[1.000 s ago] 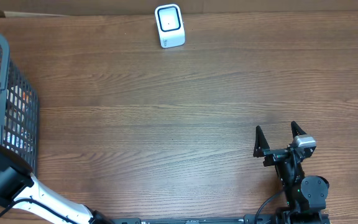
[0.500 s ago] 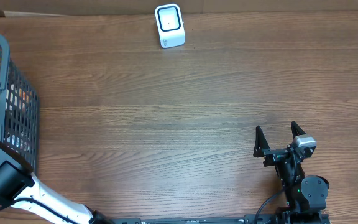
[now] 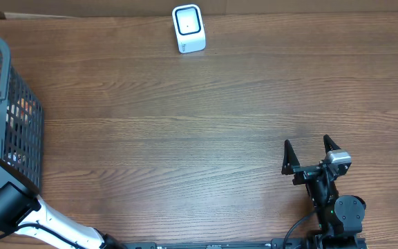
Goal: Scan the item barcode
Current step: 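Grasp the clear bag with brown label inside the basket, left gripper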
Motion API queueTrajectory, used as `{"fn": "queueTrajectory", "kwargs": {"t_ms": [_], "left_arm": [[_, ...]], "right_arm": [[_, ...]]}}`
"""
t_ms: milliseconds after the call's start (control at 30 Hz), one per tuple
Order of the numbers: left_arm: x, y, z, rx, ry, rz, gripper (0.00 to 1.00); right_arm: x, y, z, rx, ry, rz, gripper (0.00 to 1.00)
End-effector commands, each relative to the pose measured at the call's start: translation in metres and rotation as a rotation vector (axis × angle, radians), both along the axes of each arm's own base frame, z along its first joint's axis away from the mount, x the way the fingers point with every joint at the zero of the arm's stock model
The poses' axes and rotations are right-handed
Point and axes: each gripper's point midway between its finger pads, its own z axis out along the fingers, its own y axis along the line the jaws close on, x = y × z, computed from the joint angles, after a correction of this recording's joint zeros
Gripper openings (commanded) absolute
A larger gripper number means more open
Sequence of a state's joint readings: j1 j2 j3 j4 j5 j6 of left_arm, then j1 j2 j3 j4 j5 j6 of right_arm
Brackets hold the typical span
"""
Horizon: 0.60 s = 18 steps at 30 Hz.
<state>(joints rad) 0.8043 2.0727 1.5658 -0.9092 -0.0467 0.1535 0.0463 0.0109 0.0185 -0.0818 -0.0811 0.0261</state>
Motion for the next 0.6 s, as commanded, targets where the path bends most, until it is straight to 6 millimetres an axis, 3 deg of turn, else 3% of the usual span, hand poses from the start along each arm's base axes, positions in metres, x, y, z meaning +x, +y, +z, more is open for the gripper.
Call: {"fn": "queueTrajectory", "kwargs": {"t_ms": [0,167,333,500,567], "left_arm": [[-0.01,-0.015,-0.026,-0.072,0.052,-0.004,0.04],[-0.007,-0.012,-0.016,-0.067,0.047,-0.004,0.04],[0.006,0.001,0.029,-0.045,0.024,0.0,0.04],[0.025,0.011,0.11,-0.011,-0.084,0.07,0.04],[0.036,0.008,0.155,-0.006,-0.185,0.11,0.04]], "right_arm": [[0.0,0.0,-0.002,0.004,-0.002,0.0,1.0],[0.0,0.0,-0.002,0.004,-0.002,0.0,1.0],[0.0,0.0,-0.002,0.004,-0.002,0.0,1.0],[0.0,0.0,-0.002,0.004,-0.002,0.0,1.0],[0.0,0.0,-0.002,0.004,-0.002,0.0,1.0]]}}
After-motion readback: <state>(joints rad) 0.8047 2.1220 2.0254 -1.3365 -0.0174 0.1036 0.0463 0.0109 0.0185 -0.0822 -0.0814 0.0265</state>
